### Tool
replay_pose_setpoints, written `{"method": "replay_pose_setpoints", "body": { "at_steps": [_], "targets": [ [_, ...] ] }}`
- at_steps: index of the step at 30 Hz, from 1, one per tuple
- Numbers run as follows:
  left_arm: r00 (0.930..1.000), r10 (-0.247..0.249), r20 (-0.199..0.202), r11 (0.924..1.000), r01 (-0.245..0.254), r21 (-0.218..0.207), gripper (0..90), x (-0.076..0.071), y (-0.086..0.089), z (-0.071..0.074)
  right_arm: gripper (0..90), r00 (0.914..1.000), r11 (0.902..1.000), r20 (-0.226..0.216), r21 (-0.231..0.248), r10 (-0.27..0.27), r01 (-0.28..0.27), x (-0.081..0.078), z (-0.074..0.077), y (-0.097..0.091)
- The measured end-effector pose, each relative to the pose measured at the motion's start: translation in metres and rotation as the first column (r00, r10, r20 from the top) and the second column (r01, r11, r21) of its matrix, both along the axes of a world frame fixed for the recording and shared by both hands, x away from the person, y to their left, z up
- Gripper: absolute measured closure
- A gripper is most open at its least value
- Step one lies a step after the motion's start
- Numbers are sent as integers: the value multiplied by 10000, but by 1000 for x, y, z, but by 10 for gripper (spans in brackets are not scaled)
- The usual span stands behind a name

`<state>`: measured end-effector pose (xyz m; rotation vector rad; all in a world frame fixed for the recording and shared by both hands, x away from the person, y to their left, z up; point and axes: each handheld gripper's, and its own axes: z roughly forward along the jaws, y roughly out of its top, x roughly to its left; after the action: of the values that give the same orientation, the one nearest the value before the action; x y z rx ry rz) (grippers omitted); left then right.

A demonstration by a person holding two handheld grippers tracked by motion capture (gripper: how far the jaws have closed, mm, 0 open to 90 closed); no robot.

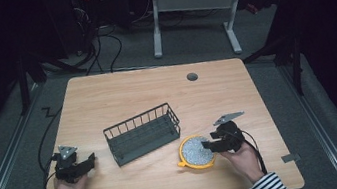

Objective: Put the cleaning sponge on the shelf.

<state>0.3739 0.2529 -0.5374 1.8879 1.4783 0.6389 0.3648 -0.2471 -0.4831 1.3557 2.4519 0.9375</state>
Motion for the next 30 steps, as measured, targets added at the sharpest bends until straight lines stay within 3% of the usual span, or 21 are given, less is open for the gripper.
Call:
{"method": "replay_pose_setpoints", "body": {
  "at_steps": [6, 13, 16, 20, 22, 26, 30],
  "targets": [
    [10000, -19, -5, 10000, 19, 2, 285, 0, 0, 0, 428, 9982, 9995, -599, -301, -3, -15, 11, -8, 12],
    [10000, -48, -14, 10000, 48, 8, 280, 0, 0, 0, 428, 9926, 9997, -1212, -249, -49, 19, 18, -16, 11],
    [10000, -44, -11, 10000, 44, 6, 280, 0, 0, 0, 492, 9900, 9998, -1403, -163, 113, -137, 19, -17, 11],
    [10000, -41, -13, 10000, 41, 5, 280, 0, 0, 0, 589, 9919, 9992, -1230, -186, 324, -349, 18, -17, 12],
    [10000, -39, -13, 10000, 39, 7, 280, 0, 0, 0, 697, 9916, 9980, -1148, -157, 589, -611, 18, -16, 11],
    [10000, -35, -12, 10000, 35, 8, 280, 0, 0, 0, 767, 9915, 9965, -1024, -118, 808, -824, 18, -15, 11],
    [10000, -31, -13, 10000, 31, 11, 280, 0, 0, 0, 781, 9917, 9964, -967, -2, 843, -847, 17, -14, 10]
  ]
}}
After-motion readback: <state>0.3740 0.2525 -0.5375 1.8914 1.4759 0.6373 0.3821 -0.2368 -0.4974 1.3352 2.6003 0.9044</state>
